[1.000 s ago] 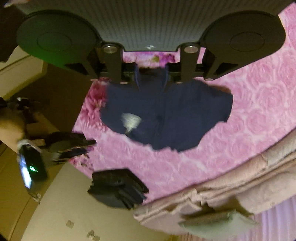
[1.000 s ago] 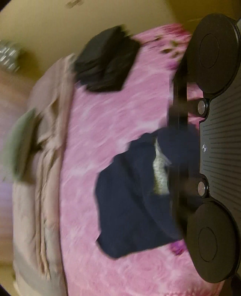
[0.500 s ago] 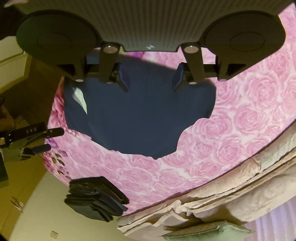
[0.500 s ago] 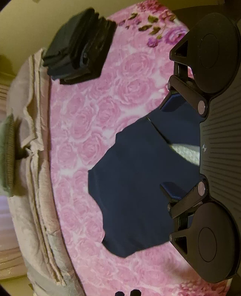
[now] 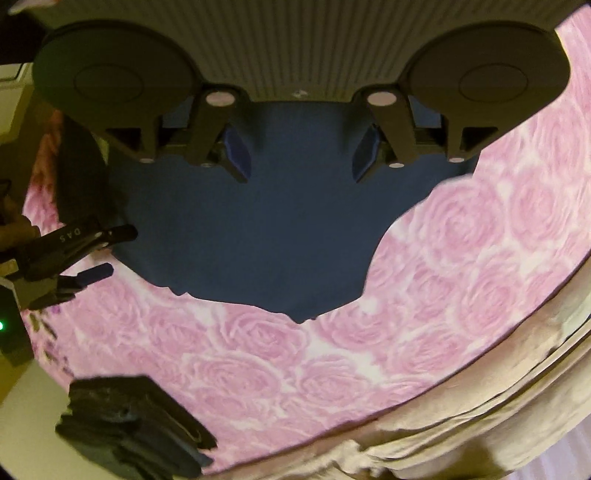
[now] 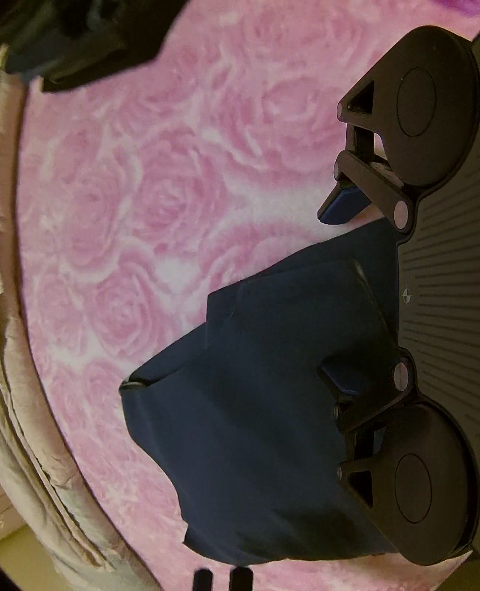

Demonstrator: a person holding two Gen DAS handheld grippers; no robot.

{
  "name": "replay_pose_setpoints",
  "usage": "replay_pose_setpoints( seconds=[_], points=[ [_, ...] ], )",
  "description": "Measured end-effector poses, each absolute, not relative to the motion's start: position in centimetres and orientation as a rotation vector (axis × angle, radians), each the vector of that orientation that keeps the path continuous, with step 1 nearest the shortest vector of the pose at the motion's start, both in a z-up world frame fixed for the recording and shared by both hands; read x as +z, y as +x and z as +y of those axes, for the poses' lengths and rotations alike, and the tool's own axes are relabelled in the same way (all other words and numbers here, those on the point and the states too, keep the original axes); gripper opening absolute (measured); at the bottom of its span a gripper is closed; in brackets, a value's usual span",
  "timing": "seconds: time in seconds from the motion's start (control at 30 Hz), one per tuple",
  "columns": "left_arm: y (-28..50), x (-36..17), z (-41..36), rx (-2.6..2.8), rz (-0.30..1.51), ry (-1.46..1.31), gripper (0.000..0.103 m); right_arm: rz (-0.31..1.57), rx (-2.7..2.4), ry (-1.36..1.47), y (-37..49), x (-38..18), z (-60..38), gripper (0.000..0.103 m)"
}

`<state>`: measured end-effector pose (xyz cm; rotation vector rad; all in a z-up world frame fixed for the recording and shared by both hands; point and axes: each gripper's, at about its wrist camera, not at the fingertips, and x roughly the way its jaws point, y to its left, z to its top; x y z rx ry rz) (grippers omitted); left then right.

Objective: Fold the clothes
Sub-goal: 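Grasp the vest shoulder with the right gripper while the left gripper grasps the other shoulder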

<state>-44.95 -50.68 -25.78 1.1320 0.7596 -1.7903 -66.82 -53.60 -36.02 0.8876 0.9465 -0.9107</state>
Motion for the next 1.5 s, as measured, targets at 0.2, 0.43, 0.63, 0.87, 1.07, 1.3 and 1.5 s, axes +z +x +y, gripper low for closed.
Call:
replay_pose_setpoints(
  seconds=[0.2,0.43,0.63,0.87,1.07,1.3,1.5],
  points=[
    [-46.5,-26.4,-53.2,-1.784,0.776,1.162,0.057,0.901,-0.805,0.884,-67.1,-33.9,-51.9,0.005],
    [-42.2,-22.3,-51.2,-1.748,0.931,1.004,0.063,0.784,-0.577,0.795,-61.4,-26.7,-45.1,0.005],
    [-32.9,-19.9,-45.2,-1.615,1.005,0.871,0.065,0.789,-0.392,0.684,-51.2,-25.1,-39.3,0.005],
    [-24.3,-22.6,-36.6,-1.491,1.264,0.648,0.066,0.87,-0.272,0.582,-43.1,-25.8,-33.5,0.005],
    [-25.3,-27.9,-35.4,-1.513,1.449,0.557,0.044,0.932,-0.273,0.574,-43.1,-27.0,-31.0,0.005],
    [-27.3,-28.3,-35.1,-1.593,1.412,0.602,0.006,0.974,-0.347,0.608,-46.0,-26.6,-32.6,0.016],
    [-22.6,-25.4,-31.7,-1.448,1.32,0.593,0.0,1.001,-0.41,0.524,-49.7,-25.0,-36.2,0.093]
  ],
)
